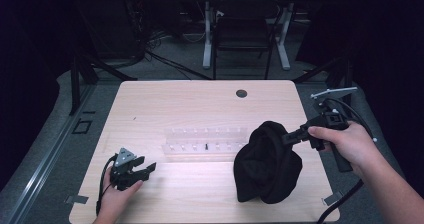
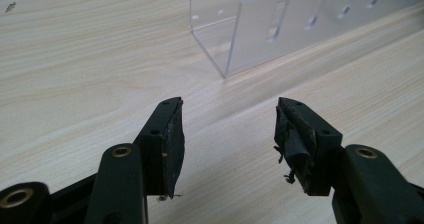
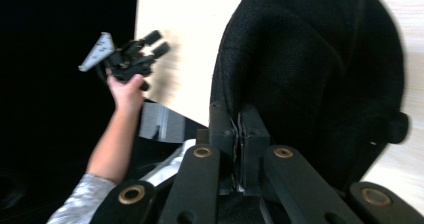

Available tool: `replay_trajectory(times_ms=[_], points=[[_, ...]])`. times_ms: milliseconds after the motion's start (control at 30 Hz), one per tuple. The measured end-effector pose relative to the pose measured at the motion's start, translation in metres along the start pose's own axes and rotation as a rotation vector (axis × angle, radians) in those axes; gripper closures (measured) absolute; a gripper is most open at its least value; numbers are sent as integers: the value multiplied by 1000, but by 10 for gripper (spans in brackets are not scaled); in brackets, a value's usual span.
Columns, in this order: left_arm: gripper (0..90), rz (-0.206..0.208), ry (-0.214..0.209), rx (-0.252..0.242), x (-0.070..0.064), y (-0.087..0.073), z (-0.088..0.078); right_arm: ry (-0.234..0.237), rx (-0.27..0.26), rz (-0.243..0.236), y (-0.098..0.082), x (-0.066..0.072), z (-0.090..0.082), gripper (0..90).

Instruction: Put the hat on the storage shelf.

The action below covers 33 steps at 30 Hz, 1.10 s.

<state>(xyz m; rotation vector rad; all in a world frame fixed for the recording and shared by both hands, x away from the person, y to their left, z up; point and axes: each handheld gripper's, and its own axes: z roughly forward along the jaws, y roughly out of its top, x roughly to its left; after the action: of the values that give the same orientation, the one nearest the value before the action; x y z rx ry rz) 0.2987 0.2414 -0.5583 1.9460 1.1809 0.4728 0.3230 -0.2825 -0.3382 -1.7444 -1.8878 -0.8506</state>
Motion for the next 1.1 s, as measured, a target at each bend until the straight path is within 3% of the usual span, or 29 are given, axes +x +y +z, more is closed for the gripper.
replay_trajectory(times_ms=[67, 233, 367, 500, 800, 967, 1100], points=[[452, 0, 0, -1, 0, 0, 0, 33, 13, 16, 0, -1, 0, 878], [450, 6, 6, 0, 0, 0, 0, 131, -17, 19, -1, -4, 3, 878], [443, 8, 9, -3, 0, 0, 0, 181, -29, 19, -1, -3, 5, 878], [434, 5, 8, -4, 0, 0, 0, 271, -41, 22, -2, -2, 8, 879], [425, -5, 5, -13, 1, 0, 0, 389, -56, -8, 1, 4, 11, 878], [420, -10, 0, -13, 1, 0, -1, 466, -102, -33, 5, 11, 11, 877], [419, -10, 0, -13, 1, 0, -1, 500, -136, -46, 10, 15, 11, 878]])
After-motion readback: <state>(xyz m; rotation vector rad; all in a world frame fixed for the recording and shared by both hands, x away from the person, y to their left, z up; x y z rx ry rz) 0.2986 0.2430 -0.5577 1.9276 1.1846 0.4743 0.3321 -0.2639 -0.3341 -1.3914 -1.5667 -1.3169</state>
